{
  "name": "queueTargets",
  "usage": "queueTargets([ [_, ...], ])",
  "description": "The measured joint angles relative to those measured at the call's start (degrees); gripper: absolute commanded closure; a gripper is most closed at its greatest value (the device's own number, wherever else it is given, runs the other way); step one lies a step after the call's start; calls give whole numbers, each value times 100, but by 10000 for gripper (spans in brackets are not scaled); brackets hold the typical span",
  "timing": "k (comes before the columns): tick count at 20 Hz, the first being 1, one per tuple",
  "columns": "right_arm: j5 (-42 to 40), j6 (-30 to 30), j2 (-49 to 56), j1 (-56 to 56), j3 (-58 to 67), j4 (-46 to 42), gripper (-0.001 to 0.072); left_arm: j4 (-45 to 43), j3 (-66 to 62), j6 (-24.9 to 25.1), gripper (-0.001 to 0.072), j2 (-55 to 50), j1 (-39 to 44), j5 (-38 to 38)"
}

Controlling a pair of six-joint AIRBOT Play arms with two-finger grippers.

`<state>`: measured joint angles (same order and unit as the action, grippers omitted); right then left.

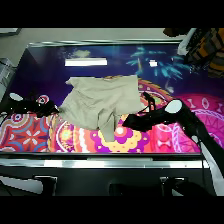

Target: Fold the clothes and pants, and hang the long-sleeved shirts on hangers.

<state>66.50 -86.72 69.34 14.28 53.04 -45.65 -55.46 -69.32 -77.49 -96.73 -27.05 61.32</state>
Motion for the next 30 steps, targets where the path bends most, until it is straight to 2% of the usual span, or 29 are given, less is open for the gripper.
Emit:
queueTargets([
  [1,-101,-44,42,173,-52,-2,123,4,2,4,683,-4,2,0],
  [10,-1054,-140,1078,1320,-177,385,134,4,2,17,682,-11,11,2],
  [12,-1246,-26,1283,1408,-179,573,310,4,4,20,681,-11,11,4],
  [14,-1434,81,1388,1445,-177,728,689,4,4,20,682,-11,11,7],
  [19,-1626,37,1158,1473,-179,855,694,2,4,63,685,42,-72,219],
  [21,-1600,-334,737,1473,-173,643,694,0,4,83,685,120,-168,358],
  [23,-1386,-975,103,1473,-144,227,694,-13,4,103,685,229,-271,505],
  [26,-874,-2282,-933,1475,-2,-616,693,-39,4,111,685,400,-391,678],
  [30,-278,-4044,-1867,1475,376,-2214,692,-39,4,125,684,529,-415,828],
])
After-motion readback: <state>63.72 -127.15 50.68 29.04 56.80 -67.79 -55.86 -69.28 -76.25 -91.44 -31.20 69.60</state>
